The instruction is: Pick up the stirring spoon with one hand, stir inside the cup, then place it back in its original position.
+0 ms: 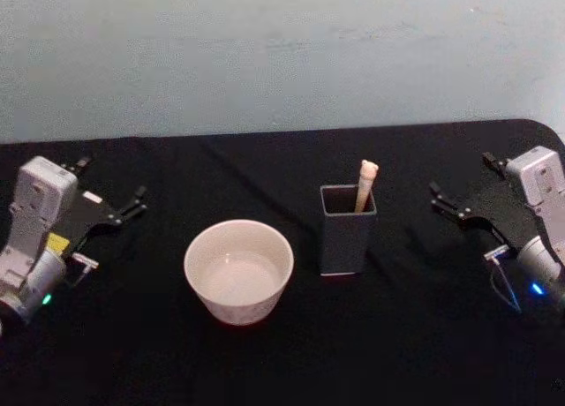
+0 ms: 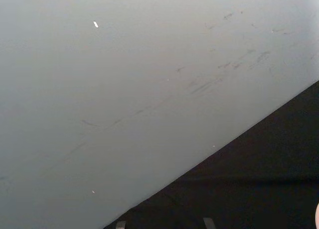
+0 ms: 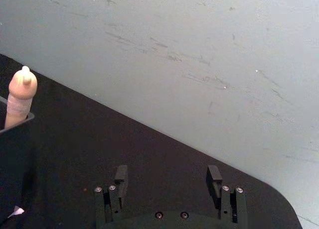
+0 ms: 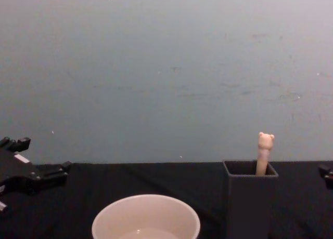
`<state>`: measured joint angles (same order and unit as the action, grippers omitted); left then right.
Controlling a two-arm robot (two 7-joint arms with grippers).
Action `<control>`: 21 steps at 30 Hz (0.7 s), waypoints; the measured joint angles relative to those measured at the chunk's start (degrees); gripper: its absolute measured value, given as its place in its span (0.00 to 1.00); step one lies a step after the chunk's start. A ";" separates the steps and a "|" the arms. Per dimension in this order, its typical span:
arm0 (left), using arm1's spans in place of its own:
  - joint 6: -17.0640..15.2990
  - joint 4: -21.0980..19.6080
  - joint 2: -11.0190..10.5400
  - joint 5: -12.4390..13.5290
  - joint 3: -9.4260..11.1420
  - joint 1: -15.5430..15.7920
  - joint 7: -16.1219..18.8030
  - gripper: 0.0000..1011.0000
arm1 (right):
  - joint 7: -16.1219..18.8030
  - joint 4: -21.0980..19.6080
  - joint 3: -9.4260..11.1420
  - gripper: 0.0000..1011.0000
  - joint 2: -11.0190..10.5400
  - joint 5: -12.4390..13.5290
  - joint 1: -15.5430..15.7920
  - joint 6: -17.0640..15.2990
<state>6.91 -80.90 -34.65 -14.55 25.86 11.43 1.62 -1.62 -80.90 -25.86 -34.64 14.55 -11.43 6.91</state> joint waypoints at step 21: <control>0.00 0.00 0.00 0.00 0.00 0.00 0.00 0.99 | 7.23 -4.73 3.22 0.99 -0.35 5.95 3.06 -0.74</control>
<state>6.91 -80.90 -34.65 -14.55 25.86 11.43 1.62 5.61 -85.63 -22.64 -35.00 20.50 -8.37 6.16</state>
